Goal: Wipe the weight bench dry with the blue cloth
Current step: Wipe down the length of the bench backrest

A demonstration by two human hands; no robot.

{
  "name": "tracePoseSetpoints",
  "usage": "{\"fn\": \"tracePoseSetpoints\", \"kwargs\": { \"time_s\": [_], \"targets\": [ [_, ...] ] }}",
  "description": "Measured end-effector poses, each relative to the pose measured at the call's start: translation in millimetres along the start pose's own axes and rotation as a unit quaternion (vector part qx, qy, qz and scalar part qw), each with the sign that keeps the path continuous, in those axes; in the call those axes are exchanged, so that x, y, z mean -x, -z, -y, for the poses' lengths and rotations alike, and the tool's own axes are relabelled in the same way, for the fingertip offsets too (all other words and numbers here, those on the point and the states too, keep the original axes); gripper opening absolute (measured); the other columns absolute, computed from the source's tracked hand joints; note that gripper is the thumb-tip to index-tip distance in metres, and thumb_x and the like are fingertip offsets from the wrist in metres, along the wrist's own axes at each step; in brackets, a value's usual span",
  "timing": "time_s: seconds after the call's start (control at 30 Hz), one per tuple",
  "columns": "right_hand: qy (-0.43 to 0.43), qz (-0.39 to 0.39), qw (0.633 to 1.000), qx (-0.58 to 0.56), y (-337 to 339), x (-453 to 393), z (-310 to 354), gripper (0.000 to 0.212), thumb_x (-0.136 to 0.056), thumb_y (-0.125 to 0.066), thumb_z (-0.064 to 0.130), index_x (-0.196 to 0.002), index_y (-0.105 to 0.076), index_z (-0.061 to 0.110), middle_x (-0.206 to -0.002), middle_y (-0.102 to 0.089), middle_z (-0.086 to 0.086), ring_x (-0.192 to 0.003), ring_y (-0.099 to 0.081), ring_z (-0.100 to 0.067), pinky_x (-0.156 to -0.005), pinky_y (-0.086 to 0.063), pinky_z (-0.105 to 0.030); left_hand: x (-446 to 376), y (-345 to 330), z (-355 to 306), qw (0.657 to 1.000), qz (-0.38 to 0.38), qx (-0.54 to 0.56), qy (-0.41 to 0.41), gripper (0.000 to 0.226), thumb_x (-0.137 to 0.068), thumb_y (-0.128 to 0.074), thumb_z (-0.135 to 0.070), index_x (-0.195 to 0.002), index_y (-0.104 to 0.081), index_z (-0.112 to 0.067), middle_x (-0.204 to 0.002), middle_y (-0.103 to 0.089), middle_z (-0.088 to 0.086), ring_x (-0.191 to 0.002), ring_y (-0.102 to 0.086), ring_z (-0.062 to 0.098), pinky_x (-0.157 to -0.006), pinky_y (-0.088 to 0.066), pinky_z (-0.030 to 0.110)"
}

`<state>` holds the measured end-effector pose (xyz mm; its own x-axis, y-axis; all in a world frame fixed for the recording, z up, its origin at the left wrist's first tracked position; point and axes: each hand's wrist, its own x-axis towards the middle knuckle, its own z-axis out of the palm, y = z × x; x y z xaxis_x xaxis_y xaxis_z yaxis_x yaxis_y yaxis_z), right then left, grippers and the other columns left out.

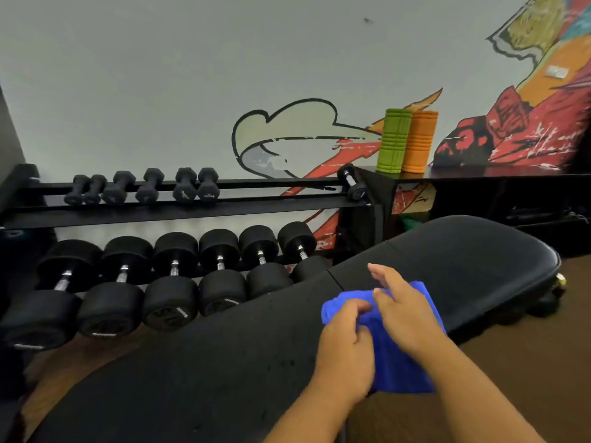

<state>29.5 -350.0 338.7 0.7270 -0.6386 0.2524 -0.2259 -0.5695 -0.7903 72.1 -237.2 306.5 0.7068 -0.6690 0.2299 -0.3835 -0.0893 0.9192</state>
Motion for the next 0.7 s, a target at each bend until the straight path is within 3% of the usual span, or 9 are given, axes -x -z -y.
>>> {"fn": "tracePoseSetpoints", "kwargs": {
  "time_s": [0.03,0.1,0.17,0.23,0.3,0.37,0.5,0.6,0.7],
  "targets": [
    [0.012,-0.051,0.999,-0.015,9,1,-2,0.041,-0.098,-0.044,0.009,-0.134,-0.051,0.027,-0.133,-0.056,0.007,-0.124,-0.049,-0.009,-0.100,-0.034,-0.022,-8,-18,-2,0.998,0.039,-0.045,-0.012,0.036,-0.095,-0.038,-0.022,-0.126,-0.052,-0.035,-0.133,-0.054,-0.011,-0.125,-0.048,0.006,-0.104,-0.035,0.019],
    [0.039,-0.124,0.991,-0.009,22,4,-5,0.034,-0.097,-0.048,0.009,-0.120,-0.059,0.030,-0.118,-0.062,0.011,-0.112,-0.055,-0.008,-0.095,-0.040,-0.024,-23,-43,-4,0.971,0.117,-0.210,0.011,0.044,-0.097,-0.027,-0.042,-0.141,-0.033,-0.044,-0.158,-0.022,-0.004,-0.148,-0.010,0.028,-0.120,-0.007,0.044],
    [0.054,-0.138,0.989,-0.006,28,8,-8,0.030,-0.095,-0.052,0.011,-0.110,-0.061,0.036,-0.109,-0.062,0.019,-0.106,-0.057,-0.004,-0.093,-0.043,-0.027,-35,-51,-7,0.923,0.143,-0.350,0.067,0.052,-0.096,-0.022,-0.052,-0.147,-0.013,-0.048,-0.161,0.004,-0.004,-0.147,0.012,0.033,-0.109,0.016,0.062],
    [0.073,-0.130,0.989,0.009,27,10,-14,0.031,-0.093,-0.055,0.010,-0.105,-0.062,0.038,-0.106,-0.062,0.024,-0.104,-0.057,-0.001,-0.091,-0.045,-0.026,-43,-47,-11,0.879,0.137,-0.448,0.082,0.059,-0.096,-0.018,-0.057,-0.150,-0.002,-0.040,-0.162,0.000,0.003,-0.147,0.003,0.038,-0.099,0.023,0.069],
    [0.116,-0.133,0.984,0.037,24,14,-21,0.035,-0.089,-0.059,0.009,-0.103,-0.061,0.041,-0.102,-0.063,0.026,-0.102,-0.058,0.000,-0.089,-0.046,-0.021,-55,-33,-8,0.835,0.133,-0.526,0.092,0.065,-0.097,-0.013,-0.056,-0.153,-0.002,-0.025,-0.158,-0.019,0.011,-0.147,-0.008,0.035,-0.102,0.018,0.069],
    [0.158,-0.140,0.976,0.055,20,18,-26,0.038,-0.087,-0.063,0.008,-0.102,-0.062,0.043,-0.104,-0.062,0.028,-0.102,-0.059,0.000,-0.086,-0.043,-0.011,-71,-16,6,0.838,0.120,-0.513,0.139,0.068,-0.097,-0.013,-0.057,-0.153,-0.003,-0.021,-0.157,-0.019,0.016,-0.146,-0.007,0.038,-0.112,0.007,0.064],
    [0.211,-0.152,0.965,0.025,12,27,-35,0.030,-0.084,-0.060,0.013,-0.101,-0.068,0.036,-0.100,-0.066,0.024,-0.094,-0.063,-0.003,-0.080,-0.043,-0.008,-87,-2,39,0.885,0.139,-0.411,0.168,0.066,-0.094,-0.014,-0.065,-0.148,0.017,-0.042,-0.158,0.024,0.002,-0.142,0.019,0.045,-0.116,0.007,0.056],
    [0.247,-0.150,0.957,0.017,3,28,-40,0.031,-0.079,-0.062,0.011,-0.100,-0.070,0.033,-0.097,-0.066,0.021,-0.088,-0.064,-0.004,-0.078,-0.045,-0.011,-101,5,50,0.906,0.125,-0.386,0.122,0.069,-0.086,-0.016,-0.076,-0.144,0.014,-0.054,-0.157,0.025,-0.009,-0.142,0.022,0.042,-0.114,0.010,0.058],
    [0.267,-0.135,0.954,0.022,-3,27,-44,0.029,-0.082,-0.062,0.012,-0.101,-0.071,0.032,-0.099,-0.066,0.022,-0.092,-0.064,-0.003,-0.080,-0.045,-0.011,-118,15,59,0.912,0.107,-0.374,0.128,0.070,-0.081,-0.020,-0.081,-0.142,0.008,-0.059,-0.158,0.018,-0.014,-0.144,0.018,0.039,-0.113,0.009,0.061]
  ]
}}
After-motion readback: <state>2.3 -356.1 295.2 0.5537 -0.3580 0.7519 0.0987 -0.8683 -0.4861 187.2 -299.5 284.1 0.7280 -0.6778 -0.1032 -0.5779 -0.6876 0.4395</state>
